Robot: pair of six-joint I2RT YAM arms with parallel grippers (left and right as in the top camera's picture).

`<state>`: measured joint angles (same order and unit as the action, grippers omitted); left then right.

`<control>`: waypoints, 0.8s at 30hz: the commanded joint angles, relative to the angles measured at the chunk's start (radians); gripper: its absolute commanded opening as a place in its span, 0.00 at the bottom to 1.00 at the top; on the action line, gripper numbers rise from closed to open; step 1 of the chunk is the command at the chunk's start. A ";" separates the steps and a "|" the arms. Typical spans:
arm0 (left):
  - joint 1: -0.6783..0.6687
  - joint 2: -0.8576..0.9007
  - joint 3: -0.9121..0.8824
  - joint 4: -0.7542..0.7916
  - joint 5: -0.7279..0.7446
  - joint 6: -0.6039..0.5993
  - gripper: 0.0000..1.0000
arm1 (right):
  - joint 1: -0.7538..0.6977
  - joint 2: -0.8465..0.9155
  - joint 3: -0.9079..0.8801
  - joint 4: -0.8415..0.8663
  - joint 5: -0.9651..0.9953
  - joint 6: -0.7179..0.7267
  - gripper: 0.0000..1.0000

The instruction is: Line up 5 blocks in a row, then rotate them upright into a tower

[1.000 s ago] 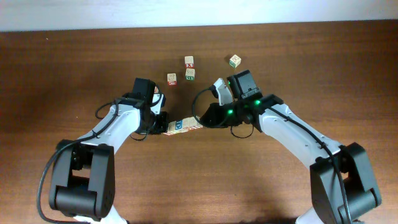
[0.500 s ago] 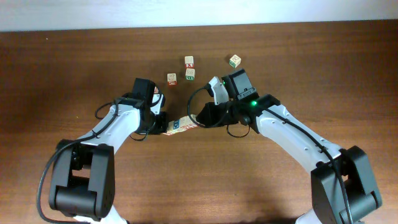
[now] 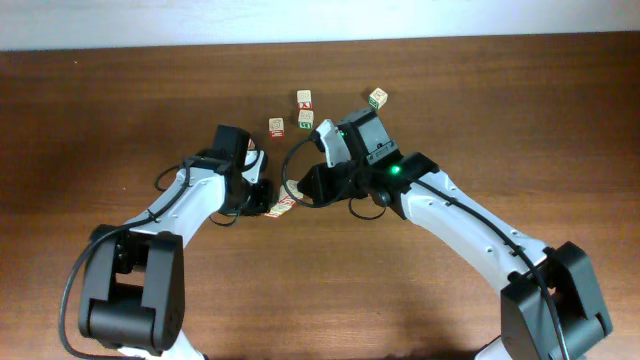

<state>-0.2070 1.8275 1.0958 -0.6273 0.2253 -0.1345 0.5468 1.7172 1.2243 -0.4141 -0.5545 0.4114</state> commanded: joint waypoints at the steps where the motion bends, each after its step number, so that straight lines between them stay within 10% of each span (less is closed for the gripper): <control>1: -0.037 0.008 0.001 0.004 0.179 0.009 0.00 | 0.030 0.037 -0.022 -0.017 0.033 -0.011 0.04; 24: -0.037 0.008 0.001 0.008 0.179 0.009 0.00 | 0.047 0.042 -0.021 0.011 0.045 0.012 0.04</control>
<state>-0.2161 1.8275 1.0958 -0.6262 0.2920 -0.1341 0.5552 1.7153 1.2278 -0.3813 -0.5617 0.4191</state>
